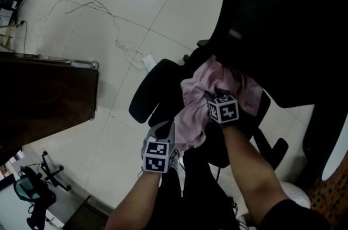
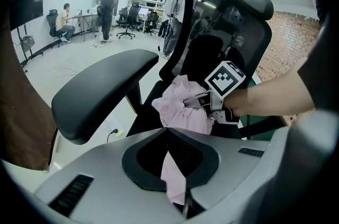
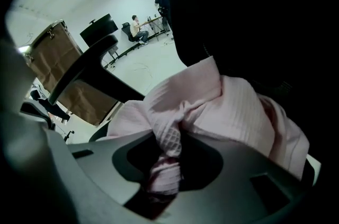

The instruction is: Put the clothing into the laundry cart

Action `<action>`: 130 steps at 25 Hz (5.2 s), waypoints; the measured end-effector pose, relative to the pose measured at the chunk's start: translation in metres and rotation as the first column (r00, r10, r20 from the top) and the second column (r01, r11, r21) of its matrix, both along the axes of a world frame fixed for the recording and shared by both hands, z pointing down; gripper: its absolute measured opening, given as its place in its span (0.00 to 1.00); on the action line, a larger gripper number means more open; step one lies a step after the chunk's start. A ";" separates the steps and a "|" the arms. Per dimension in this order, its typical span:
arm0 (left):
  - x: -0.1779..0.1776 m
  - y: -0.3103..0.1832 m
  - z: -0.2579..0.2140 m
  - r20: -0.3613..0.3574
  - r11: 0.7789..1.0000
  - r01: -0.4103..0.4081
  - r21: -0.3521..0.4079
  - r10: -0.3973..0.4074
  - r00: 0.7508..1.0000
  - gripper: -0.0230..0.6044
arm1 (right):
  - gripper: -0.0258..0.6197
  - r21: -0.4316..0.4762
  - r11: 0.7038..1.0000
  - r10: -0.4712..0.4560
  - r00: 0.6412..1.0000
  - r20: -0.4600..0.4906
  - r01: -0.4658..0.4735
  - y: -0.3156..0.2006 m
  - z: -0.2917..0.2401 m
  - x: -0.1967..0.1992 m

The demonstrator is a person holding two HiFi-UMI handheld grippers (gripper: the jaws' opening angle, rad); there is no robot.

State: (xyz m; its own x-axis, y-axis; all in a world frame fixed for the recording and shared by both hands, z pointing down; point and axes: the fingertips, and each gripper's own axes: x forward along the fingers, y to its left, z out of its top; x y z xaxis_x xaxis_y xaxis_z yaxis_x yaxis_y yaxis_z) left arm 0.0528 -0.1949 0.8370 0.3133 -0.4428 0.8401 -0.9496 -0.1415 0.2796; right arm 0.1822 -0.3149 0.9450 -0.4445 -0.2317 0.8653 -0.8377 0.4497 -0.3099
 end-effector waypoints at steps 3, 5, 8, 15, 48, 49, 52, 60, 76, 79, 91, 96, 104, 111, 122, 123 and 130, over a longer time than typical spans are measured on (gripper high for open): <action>0.002 0.004 -0.010 -0.005 1.000 -0.003 0.015 0.003 1.000 0.04 | 0.20 0.046 0.998 0.048 0.997 0.064 -0.051 -0.001 -0.022 0.008; 0.000 0.005 -0.018 -0.001 0.999 -0.007 0.033 0.007 1.000 0.04 | 0.20 0.099 0.991 0.078 0.988 0.134 -0.092 -0.007 -0.049 0.011; -0.007 0.003 -0.033 0.006 0.997 -0.004 0.076 0.003 1.000 0.04 | 0.20 0.178 0.974 0.095 0.968 0.231 -0.138 -0.014 -0.097 0.011; -0.037 -0.003 -0.107 0.015 0.977 0.041 0.212 -0.045 0.999 0.04 | 0.19 0.299 0.934 0.073 0.924 0.375 -0.195 -0.010 -0.228 -0.002; -0.243 0.185 -0.413 0.075 0.758 0.185 0.626 -0.295 0.953 0.04 | 0.14 0.565 0.806 -0.258 0.752 0.607 -0.179 0.150 -0.629 -0.180; -0.250 0.190 -0.417 0.077 0.754 0.192 0.628 -0.306 0.949 0.04 | 0.14 0.556 0.812 -0.268 0.732 0.626 -0.179 0.155 -0.639 -0.188; -0.269 0.205 -0.431 0.075 0.730 0.215 0.649 -0.342 0.937 0.04 | 0.14 0.568 0.805 -0.326 0.675 0.662 -0.169 0.172 -0.679 -0.215; -0.343 0.256 -0.492 0.083 0.642 0.280 0.714 -0.474 0.877 0.04 | 0.14 0.661 0.737 -0.487 0.571 0.661 -0.137 0.217 -0.787 -0.293; -0.487 0.340 -0.584 0.119 0.514 0.320 0.796 -0.651 0.750 0.04 | 0.14 0.672 0.731 -0.604 0.349 0.716 -0.115 0.279 -0.905 -0.467; -0.507 0.341 -0.593 0.131 0.506 0.317 0.802 -0.667 0.734 0.04 | 0.14 0.686 0.720 -0.635 0.300 0.711 -0.102 0.282 -0.922 -0.494; -0.635 0.277 -0.608 0.133 0.473 0.363 0.803 -0.735 0.665 0.04 | 0.14 0.693 0.721 -0.664 0.273 0.696 -0.011 0.205 -0.931 -0.656; -0.688 0.225 -0.630 0.117 0.434 0.365 0.823 -0.760 0.640 0.04 | 0.14 0.715 0.699 -0.690 0.289 0.663 0.028 0.149 -0.935 -0.738; -0.754 0.164 -0.626 0.129 0.425 0.393 0.816 -0.795 0.592 0.04 | 0.14 0.721 0.671 -0.723 0.370 0.584 0.174 0.088 -0.874 -0.873; -0.798 0.136 -0.606 0.144 0.447 0.435 0.782 -0.807 0.572 0.04 | 0.14 0.668 0.657 -0.740 0.471 0.481 0.349 0.057 -0.779 -0.958; -0.815 0.102 -0.567 0.158 0.511 0.458 0.728 -0.775 0.612 0.04 | 0.58 0.533 0.590 -0.797 0.542 0.266 0.606 0.047 -0.653 -0.977; -0.814 0.099 -0.566 0.158 0.514 0.456 0.726 -0.771 0.617 0.04 | 0.58 0.527 0.588 -0.800 0.538 0.266 0.613 0.046 -0.651 -0.975; -0.807 0.086 -0.557 0.144 0.521 0.459 0.720 -0.759 0.635 0.04 | 0.57 0.561 0.590 -0.801 0.508 0.315 0.581 0.047 -0.671 -0.960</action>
State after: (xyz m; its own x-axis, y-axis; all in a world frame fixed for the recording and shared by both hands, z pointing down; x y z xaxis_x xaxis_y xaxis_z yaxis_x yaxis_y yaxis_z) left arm -0.7547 -0.1085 0.2799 -0.5259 -0.7970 0.2971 -0.8419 0.5375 -0.0483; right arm -0.7783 -0.2674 0.2737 -0.9105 0.1313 0.3921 0.0323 0.9679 -0.2492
